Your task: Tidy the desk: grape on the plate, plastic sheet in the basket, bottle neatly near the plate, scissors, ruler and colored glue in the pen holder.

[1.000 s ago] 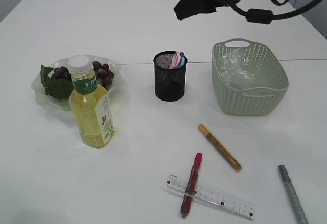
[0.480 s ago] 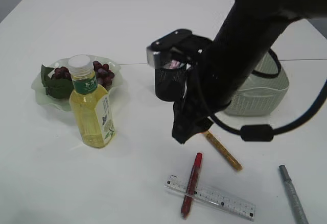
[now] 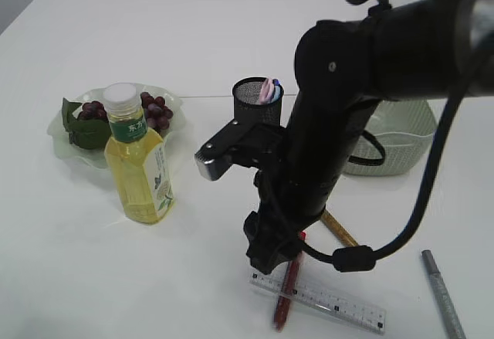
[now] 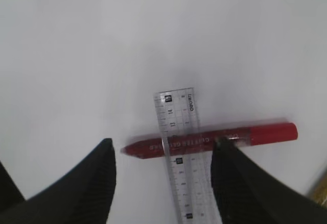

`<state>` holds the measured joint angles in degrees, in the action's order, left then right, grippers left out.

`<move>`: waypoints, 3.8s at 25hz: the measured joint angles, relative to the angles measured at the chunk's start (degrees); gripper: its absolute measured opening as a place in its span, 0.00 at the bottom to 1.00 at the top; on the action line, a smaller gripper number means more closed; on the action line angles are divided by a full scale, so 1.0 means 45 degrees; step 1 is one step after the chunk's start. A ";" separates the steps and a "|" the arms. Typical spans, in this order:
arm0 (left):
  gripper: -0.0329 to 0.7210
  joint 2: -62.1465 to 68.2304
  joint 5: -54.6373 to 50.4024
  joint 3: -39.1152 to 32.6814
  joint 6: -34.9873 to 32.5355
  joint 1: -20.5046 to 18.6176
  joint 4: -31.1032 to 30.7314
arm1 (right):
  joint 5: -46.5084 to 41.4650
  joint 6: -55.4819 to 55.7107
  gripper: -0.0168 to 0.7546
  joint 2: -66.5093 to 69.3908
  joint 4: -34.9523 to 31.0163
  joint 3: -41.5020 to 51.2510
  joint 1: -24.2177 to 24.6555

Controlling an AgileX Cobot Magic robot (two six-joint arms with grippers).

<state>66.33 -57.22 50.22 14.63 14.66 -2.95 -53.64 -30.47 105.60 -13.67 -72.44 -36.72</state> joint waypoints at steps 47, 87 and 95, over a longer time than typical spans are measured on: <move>0.36 0.0000 0.0475 0.0000 0.0000 0.0000 -0.0384 | 0.1736 -0.0229 0.37 0.2449 0.0746 0.0000 0.0000; 0.36 0.0000 0.0639 0.0000 0.0000 0.0000 -0.0228 | 0.1975 -0.8326 0.36 -0.0887 -1.3320 -0.1972 0.5621; 0.36 0.0000 0.0535 0.0000 0.0000 0.0000 -0.0103 | 0.1572 -1.4338 0.36 0.1372 -1.9317 -0.3025 0.6469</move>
<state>66.33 -54.81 50.22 14.63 14.66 -3.42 -46.56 -94.99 111.77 -100.60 -86.05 -7.61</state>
